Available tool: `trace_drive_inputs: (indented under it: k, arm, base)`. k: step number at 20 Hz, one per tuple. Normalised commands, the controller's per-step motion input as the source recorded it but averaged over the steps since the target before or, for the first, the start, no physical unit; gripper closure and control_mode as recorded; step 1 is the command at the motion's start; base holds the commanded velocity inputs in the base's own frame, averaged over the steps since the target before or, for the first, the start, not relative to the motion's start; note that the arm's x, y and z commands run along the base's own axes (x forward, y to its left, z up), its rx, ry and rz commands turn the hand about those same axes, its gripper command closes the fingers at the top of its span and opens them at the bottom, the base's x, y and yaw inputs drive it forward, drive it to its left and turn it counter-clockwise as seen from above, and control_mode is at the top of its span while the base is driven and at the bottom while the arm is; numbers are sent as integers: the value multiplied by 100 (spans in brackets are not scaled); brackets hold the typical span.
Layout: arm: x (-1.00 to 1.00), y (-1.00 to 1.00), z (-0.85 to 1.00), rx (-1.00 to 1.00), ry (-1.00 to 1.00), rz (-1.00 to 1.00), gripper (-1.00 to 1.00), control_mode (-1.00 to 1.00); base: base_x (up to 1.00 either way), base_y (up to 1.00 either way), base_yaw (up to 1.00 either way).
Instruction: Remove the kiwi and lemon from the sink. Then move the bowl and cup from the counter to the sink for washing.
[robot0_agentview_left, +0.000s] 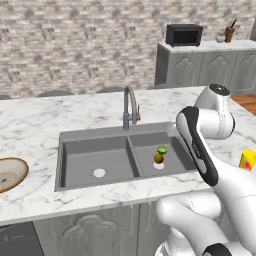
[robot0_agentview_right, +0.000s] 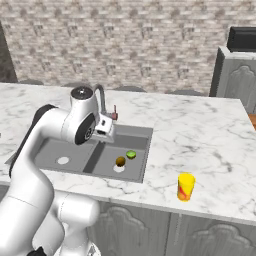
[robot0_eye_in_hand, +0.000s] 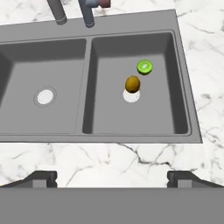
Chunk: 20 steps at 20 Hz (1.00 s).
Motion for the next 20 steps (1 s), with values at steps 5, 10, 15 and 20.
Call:
trace_drive_inputs:
  k: [5, 10, 15, 20]
  arm:
    - [0, -2, -17, 0, 0, 0, -100, -100]
    - [0, 0, -17, 0, 0, 0, -100, -100]
    - [2, 0, -17, -1, 0, 0, -100, -100]
    - [6, 0, -18, -6, -1, 0, -100, -100]
  base:
    - [0, 0, 0]
    - [0, 0, 0]
    - [0, 0, 0]
    - [0, 0, 0]
